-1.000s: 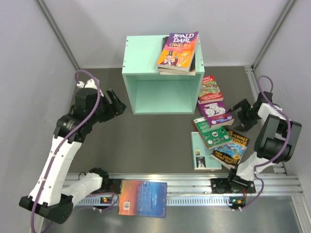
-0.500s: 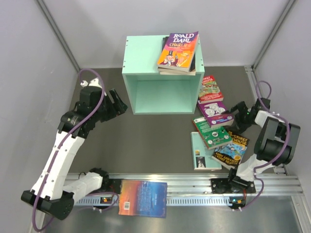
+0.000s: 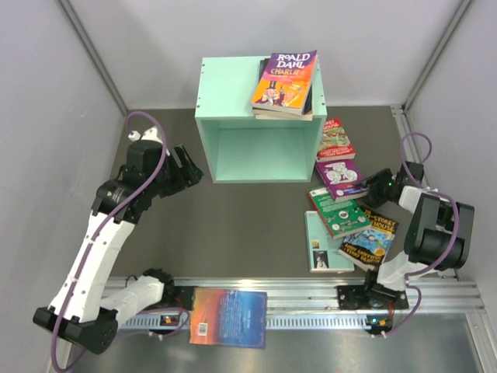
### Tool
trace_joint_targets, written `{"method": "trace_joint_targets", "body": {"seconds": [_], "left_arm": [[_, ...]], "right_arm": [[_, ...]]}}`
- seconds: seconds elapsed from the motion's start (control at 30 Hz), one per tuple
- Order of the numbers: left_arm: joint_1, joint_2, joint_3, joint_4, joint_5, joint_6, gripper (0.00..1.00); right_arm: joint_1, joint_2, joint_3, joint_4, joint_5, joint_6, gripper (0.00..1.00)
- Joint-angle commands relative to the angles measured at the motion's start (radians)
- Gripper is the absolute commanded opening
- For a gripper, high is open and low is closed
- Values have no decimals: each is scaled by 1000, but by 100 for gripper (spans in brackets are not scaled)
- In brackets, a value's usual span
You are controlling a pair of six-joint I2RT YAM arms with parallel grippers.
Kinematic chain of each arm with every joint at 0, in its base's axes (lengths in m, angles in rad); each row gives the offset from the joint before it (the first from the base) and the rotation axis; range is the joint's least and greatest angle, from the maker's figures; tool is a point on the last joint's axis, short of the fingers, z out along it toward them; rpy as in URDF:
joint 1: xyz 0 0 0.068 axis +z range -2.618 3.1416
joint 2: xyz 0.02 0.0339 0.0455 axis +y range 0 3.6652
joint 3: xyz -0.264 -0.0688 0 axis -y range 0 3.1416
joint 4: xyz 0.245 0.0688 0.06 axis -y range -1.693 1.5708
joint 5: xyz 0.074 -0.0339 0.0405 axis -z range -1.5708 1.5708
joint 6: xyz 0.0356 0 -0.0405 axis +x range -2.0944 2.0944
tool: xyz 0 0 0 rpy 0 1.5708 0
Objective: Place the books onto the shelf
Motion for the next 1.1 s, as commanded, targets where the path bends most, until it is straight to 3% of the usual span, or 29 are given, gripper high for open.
{"method": "trace_joint_targets", "body": {"seconds": [0.0, 0.03, 0.2, 0.37, 0.43, 0.6, 1.07], "left_arm": [[0, -28, -15, -6, 2, 14, 77], [1, -28, -17, -6, 6, 14, 77], [0, -36, -15, -6, 5, 17, 77], [0, -48, -17, -9, 2, 15, 77], [0, -57, -23, -8, -2, 11, 77], [0, -53, -31, 3, 17, 0, 77], [0, -5, -32, 55, 92, 4, 75]], "right_arm": [[31, -31, -28, 88, 127, -5, 44], [31, -45, -38, 89, 133, 3, 33], [33, -85, -59, 155, 164, 46, 1], [33, -203, 9, 133, 162, 52, 0], [39, -230, 119, 24, 159, 41, 0], [79, -286, 302, -34, 161, 125, 0], [245, -195, 1174, -238, 296, 158, 0]]}}
